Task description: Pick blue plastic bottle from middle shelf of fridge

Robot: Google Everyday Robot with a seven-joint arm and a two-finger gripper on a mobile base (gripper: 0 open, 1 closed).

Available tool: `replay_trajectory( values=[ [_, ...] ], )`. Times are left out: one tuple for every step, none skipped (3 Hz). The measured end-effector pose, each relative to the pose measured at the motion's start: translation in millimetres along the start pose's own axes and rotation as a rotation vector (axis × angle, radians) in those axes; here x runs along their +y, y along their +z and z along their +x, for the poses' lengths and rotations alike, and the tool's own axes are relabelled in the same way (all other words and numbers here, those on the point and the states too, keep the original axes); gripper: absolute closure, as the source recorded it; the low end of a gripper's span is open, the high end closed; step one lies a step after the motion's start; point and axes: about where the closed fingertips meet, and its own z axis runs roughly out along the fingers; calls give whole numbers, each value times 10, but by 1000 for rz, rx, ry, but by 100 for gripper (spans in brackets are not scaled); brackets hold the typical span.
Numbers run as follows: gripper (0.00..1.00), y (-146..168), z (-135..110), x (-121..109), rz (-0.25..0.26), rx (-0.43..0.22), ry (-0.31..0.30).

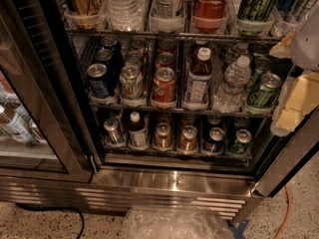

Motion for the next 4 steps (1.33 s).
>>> replay_trajectory(
  values=[
    [0, 0, 0, 0, 0, 0, 0],
    [0, -12, -17, 15, 0, -94, 20],
    [0, 226, 214, -50, 2, -278, 56],
    [0, 183, 264, 25, -6, -352, 71]
  ],
)
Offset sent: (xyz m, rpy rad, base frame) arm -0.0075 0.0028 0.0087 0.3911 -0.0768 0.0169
